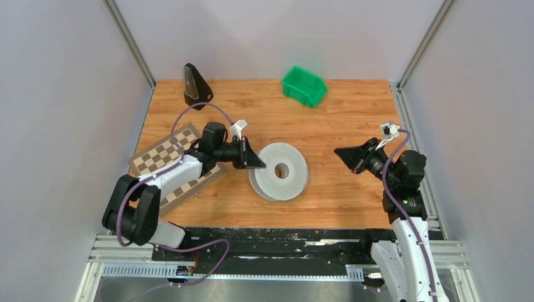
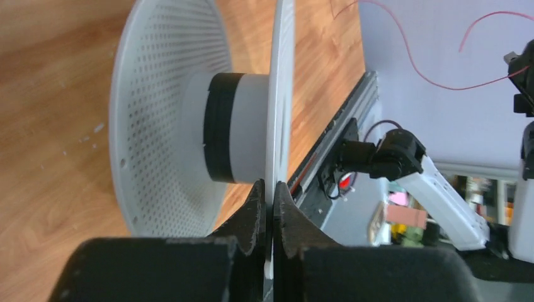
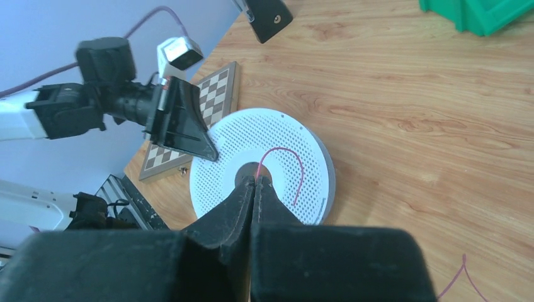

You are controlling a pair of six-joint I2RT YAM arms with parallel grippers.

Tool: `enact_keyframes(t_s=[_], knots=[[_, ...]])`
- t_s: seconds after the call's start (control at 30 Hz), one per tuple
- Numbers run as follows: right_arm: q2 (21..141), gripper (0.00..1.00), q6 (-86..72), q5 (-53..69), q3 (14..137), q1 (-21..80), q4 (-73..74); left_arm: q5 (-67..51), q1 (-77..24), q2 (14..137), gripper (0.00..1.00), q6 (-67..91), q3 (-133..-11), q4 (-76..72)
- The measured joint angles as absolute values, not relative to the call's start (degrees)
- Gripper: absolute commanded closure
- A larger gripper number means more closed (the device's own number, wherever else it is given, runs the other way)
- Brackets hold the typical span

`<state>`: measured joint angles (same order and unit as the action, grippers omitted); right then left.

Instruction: Wrap the cables

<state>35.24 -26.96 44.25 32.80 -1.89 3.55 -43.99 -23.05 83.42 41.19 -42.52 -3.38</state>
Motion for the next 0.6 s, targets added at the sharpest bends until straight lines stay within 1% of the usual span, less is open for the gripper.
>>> enact_keyframes(t_s=[0.1, 0.3, 0.43, 0.6], knots=[[35.1, 1.0, -27.0, 43.4, 32.9, -1.9, 4.1, -40.4, -24.4, 79.7, 1.0, 39.2, -46.4, 1.3], [34.5, 1.0, -27.4, 42.6, 32.9, -1.8, 5.1, -19.7, -31.9, 75.5, 1.0, 27.5, -56.6, 15.4], [33.8, 1.0, -27.4, 42.5, 32.9, -1.7, 5.6, -10.0, -37.7, 73.1, 1.0, 20.9, -57.7, 20.6], [33.6, 1.0, -27.4, 42.5, 32.9, -1.7, 5.8, -2.3, -42.8, 72.0, 0.98, 13.4, -57.7, 23.3]])
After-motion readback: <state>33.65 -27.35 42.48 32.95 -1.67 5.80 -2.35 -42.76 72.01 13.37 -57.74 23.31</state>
